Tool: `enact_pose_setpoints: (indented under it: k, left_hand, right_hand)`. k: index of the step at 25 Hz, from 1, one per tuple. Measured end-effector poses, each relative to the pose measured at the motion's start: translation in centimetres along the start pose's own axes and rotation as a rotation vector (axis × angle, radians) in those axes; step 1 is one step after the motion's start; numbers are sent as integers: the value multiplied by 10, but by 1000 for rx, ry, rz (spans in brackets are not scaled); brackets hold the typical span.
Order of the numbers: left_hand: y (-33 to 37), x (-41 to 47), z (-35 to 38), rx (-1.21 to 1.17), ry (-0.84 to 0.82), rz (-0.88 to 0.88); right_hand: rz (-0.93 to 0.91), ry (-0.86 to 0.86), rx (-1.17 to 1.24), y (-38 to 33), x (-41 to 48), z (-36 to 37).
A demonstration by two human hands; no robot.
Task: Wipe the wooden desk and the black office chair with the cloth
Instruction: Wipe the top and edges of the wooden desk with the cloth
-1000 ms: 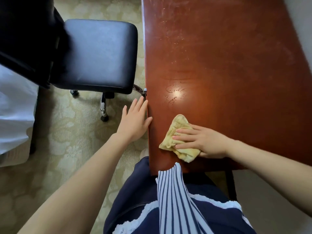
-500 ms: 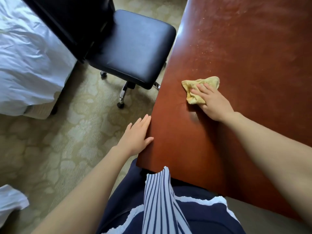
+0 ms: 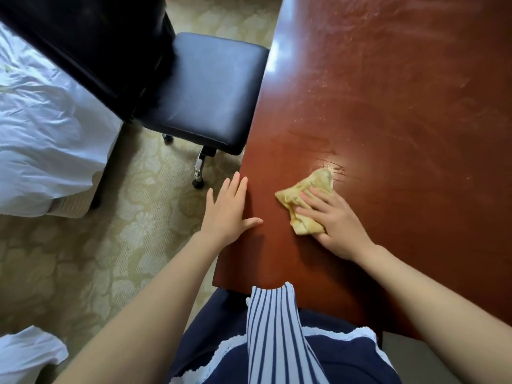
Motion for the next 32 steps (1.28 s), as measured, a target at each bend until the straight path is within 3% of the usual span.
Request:
enact_pose_setpoints:
  k: [4, 10, 17, 22, 25, 29, 32]
  left_hand:
    - [13, 28, -12, 97, -40, 84]
    - [37, 57, -8, 257, -118, 162]
    - [42, 59, -1, 378, -84, 190]
    - [44, 61, -2, 404, -106, 183]
    - [46, 62, -4, 423, -123, 172]
    - [48, 63, -5, 429, -153, 155]
    - [48, 62, -8, 444, -169, 151]
  right_hand:
    - [-5, -33, -98, 26, -48, -13]
    - [281, 34, -151, 50, -61, -23]
    - [646, 107, -109, 89, 2, -43]
    - [749, -3, -105, 78, 79, -40]
    - [674, -85, -123, 60, 115, -34]
    - [364, -238, -170, 43, 139, -29]
    - [218, -208, -218, 40, 121, -27]
Point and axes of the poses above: each hand's wrist, its own x-axis towards the middle knuckle, its own z-axis out of the palm, y = z × x, the point moved 1 cm from there along x, towards the middle knuckle
